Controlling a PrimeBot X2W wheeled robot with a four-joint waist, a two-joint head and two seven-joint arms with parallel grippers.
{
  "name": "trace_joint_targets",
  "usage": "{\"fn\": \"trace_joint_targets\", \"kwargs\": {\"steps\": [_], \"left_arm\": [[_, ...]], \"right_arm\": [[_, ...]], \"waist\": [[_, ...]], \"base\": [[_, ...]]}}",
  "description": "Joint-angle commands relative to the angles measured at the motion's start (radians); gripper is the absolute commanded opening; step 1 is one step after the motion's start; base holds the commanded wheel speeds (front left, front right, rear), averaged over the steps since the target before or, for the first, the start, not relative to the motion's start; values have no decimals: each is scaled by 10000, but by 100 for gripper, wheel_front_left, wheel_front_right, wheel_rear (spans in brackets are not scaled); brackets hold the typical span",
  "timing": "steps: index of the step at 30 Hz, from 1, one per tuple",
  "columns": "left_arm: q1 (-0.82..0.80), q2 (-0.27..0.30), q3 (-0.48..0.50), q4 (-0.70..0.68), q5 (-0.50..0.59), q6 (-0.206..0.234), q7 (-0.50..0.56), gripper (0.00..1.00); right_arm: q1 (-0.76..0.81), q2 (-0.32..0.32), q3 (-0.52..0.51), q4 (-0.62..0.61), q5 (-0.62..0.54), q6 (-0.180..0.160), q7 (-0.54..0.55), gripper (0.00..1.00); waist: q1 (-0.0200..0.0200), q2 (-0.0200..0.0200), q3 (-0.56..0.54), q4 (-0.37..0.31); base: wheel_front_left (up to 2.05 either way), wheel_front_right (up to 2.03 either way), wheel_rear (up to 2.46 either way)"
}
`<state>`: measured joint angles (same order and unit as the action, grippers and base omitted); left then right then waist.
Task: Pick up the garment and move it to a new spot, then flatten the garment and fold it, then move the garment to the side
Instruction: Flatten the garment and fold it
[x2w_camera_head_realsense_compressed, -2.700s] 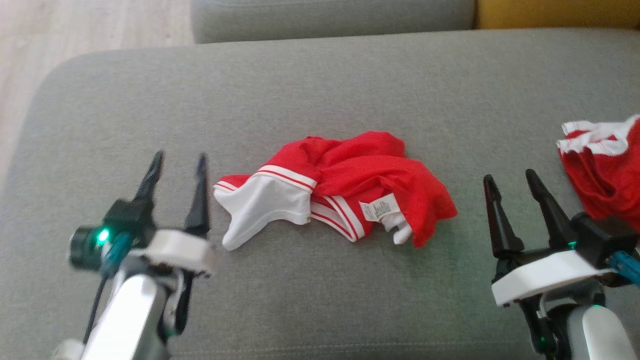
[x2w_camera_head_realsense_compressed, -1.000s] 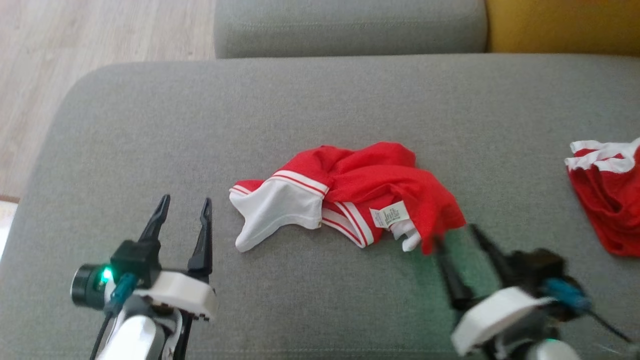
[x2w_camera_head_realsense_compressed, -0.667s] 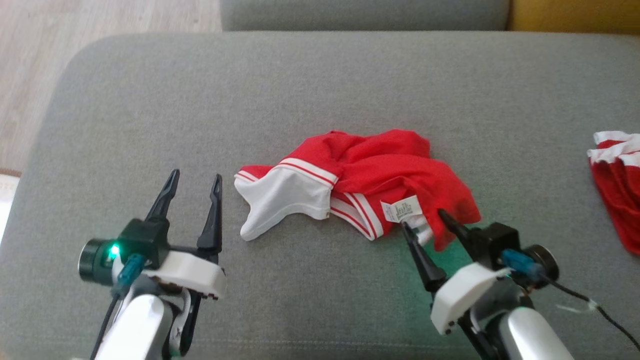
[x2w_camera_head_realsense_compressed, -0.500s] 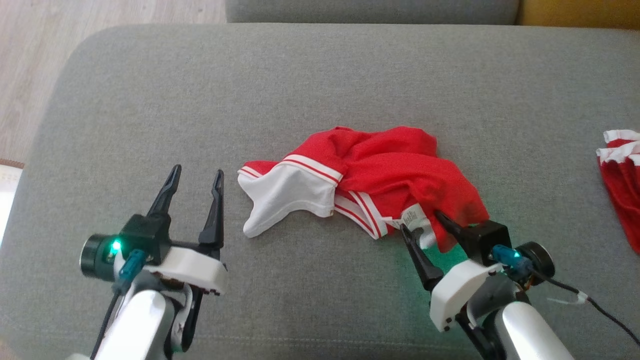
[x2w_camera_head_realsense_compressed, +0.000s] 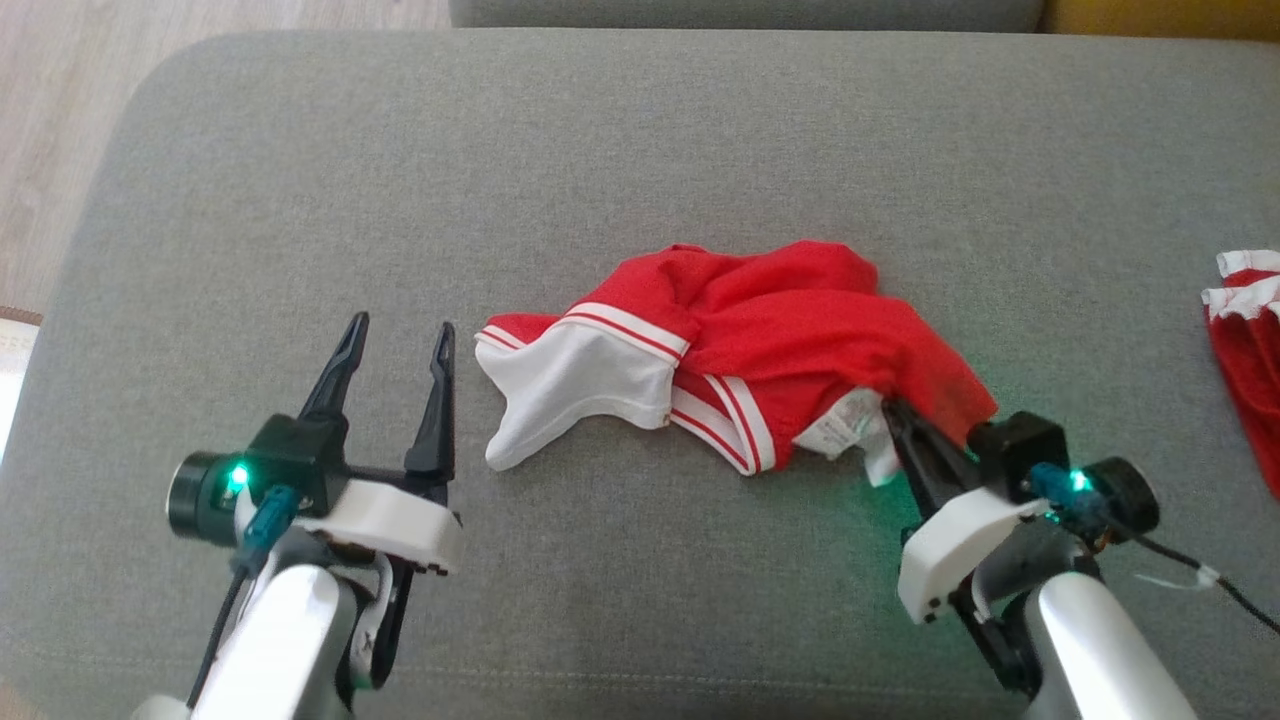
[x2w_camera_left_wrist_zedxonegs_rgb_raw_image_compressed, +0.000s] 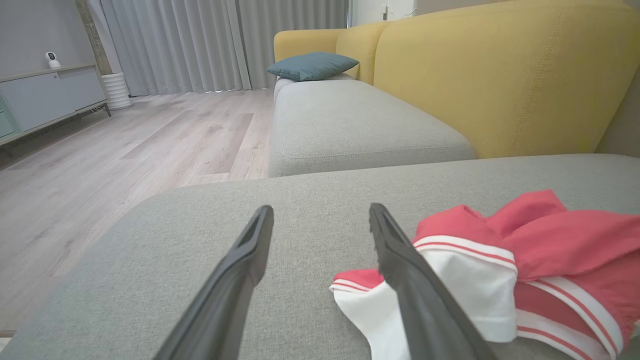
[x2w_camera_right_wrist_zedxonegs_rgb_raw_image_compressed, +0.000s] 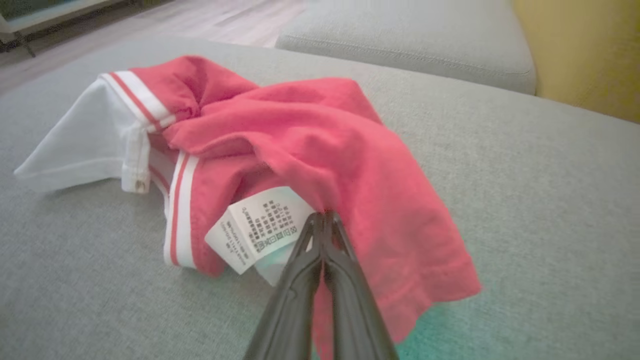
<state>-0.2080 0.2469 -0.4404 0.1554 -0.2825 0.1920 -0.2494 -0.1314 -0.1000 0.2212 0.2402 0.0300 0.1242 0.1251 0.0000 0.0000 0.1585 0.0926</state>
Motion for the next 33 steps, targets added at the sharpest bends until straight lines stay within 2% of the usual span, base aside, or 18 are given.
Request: {"fn": "trace_joint_targets", "kwargs": {"steps": [1, 9, 15, 23, 27, 33], "left_arm": [[-528, 104, 388, -283, 128, -46, -116, 100], [-482, 42, 477, -323, 191, -75, -121, 100], [-480, 1, 553, -382, 251, -123, -122, 100], [-456, -70, 615, -379, 318, -174, -123, 100], [-440, -112, 645, -346, 339, -216, -123, 100], [-393, -150, 703, -283, 360, -265, -123, 100]], "right_arm": [[-451, -47, 84, -397, 132, 65, -236, 0], [-556, -109, -551, -1290, 394, 65, -876, 0], [-888, -507, -1475, -1874, 370, 65, -1100, 0], [-810, -720, -2757, -1854, 195, 65, -1428, 0], [-165, -581, -2642, -1275, 285, 65, -1068, 0], [572, -251, -1948, -305, 594, 65, -373, 0]], "waist": [[0, 0, -8, -4], [0, 0, -91, -73], [0, 0, -45, -131], [0, 0, 33, -146], [0, 0, 57, -138], [0, 0, 69, -240]], "base": [[0, 0, 0], [0, 0, 0], [0, 0, 0], [0, 0, 0], [0, 0, 0], [0, 0, 0]]}}
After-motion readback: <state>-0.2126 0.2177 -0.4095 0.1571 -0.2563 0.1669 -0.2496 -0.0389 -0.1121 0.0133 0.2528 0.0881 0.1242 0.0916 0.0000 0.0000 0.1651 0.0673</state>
